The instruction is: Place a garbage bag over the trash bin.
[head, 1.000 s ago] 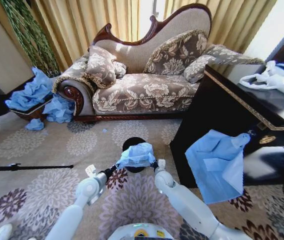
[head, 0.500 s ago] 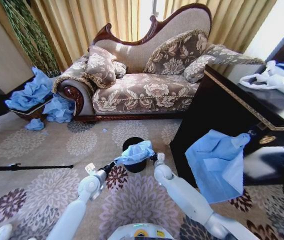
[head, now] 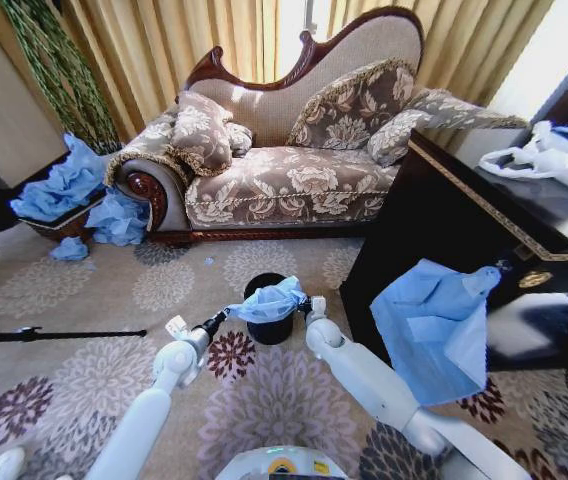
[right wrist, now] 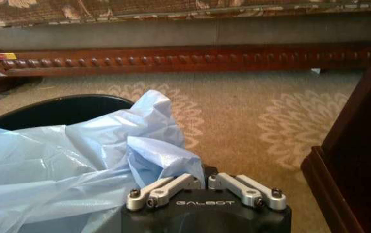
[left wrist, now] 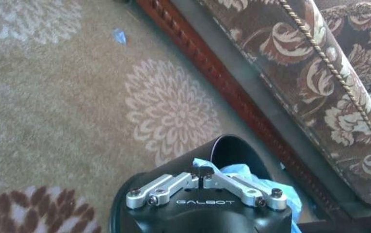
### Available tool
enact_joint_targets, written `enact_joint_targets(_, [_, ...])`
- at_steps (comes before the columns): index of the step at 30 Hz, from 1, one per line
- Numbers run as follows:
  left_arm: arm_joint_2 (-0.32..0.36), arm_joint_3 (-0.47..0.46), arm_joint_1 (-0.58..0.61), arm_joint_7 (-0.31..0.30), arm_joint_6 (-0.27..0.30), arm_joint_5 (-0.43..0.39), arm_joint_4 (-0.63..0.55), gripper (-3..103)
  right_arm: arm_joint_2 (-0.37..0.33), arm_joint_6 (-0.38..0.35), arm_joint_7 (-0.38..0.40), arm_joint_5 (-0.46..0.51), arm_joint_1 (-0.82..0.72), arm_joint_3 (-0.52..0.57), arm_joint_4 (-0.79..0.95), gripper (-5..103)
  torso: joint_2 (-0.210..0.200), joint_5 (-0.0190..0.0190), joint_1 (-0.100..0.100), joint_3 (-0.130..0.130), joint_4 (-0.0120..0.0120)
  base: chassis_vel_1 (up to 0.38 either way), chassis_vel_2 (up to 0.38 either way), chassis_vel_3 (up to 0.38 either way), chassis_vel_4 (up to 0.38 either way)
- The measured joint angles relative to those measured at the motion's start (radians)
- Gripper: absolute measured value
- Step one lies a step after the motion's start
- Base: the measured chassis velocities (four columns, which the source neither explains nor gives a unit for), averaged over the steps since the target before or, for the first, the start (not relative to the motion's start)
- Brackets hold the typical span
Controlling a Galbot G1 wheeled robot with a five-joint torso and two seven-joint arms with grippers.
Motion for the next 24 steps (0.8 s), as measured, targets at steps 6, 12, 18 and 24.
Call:
enact_joint_targets(6, [0.0, 0.0, 0.005, 0.011, 0.0, 0.002, 0.006, 0, 0.001, -0.005, -0.009, 0.008, 0.012, -0.007, -0.015, 0, 0.0, 0.0, 0.0, 0.0, 0.0, 0.0, 0.0, 0.0, 0.0])
enact_joint_targets(12, [0.0, -0.003, 0.008, 0.016, 0.0, 0.004, 0.014, 0, 0.008, -0.007, -0.016, 0.007, 0.019, -0.008, -0.028, 0, 0.0, 0.0001, 0.0, 0.0, 0.0002, 0.0, 0.0, 0.0, 0.0])
enact_joint_targets(18, [-0.006, -0.002, 0.023, 0.02, 0.007, 0.008, -0.002, 0, -0.021, -0.016, -0.001, 0.022, 0.006, -0.019, 0.017, 0, 0.0, 0.0001, 0.0, 0.0, 0.0, 0.0, 0.0, 0.0, 0.0])
enact_joint_targets(24, [-0.011, -0.001, 0.04, 0.028, 0.032, 0.022, -0.021, 7, -0.038, -0.021, 0.022, 0.038, -0.004, -0.026, 0.058, 0, 0.0, 0.0001, 0.0, 0.0, 0.0, 0.0, 0.0, 0.0, 0.0])
